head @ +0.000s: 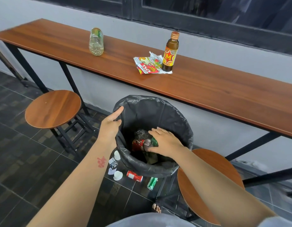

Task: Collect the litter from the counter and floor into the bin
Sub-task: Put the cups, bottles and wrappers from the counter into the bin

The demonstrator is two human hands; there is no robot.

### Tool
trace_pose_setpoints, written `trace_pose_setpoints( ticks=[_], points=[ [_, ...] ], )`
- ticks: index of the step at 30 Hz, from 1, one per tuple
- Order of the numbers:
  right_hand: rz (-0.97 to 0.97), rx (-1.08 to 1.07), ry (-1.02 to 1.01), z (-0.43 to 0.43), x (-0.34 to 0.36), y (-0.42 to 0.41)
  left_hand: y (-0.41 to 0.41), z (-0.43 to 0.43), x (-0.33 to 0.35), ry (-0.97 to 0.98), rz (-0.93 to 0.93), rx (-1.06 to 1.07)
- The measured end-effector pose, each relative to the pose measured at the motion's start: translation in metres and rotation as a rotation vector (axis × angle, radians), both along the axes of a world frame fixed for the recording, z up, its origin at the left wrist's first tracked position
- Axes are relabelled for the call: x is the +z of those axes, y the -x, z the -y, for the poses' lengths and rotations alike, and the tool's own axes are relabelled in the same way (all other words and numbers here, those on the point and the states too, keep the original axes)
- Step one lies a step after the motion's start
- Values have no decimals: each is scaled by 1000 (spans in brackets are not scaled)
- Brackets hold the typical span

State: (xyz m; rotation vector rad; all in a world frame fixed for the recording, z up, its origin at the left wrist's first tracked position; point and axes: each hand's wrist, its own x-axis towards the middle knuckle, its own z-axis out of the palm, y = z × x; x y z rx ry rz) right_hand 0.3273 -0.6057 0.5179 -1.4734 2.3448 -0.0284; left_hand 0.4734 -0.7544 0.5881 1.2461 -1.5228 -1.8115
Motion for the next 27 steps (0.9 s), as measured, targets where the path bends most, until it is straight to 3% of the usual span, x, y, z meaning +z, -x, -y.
trace_pose_setpoints(
  ticks=[5, 14, 27],
  points=[
    [-64, -5, 247, 3, 24, 12, 2, 10, 4, 12, 11, 17],
    [-177, -308, 1025, 24, 104, 56, 18, 18, 4, -39, 4, 72],
    [174, -681, 908, 114, 133, 147, 34, 32, -8, -95, -61, 169]
  ],
)
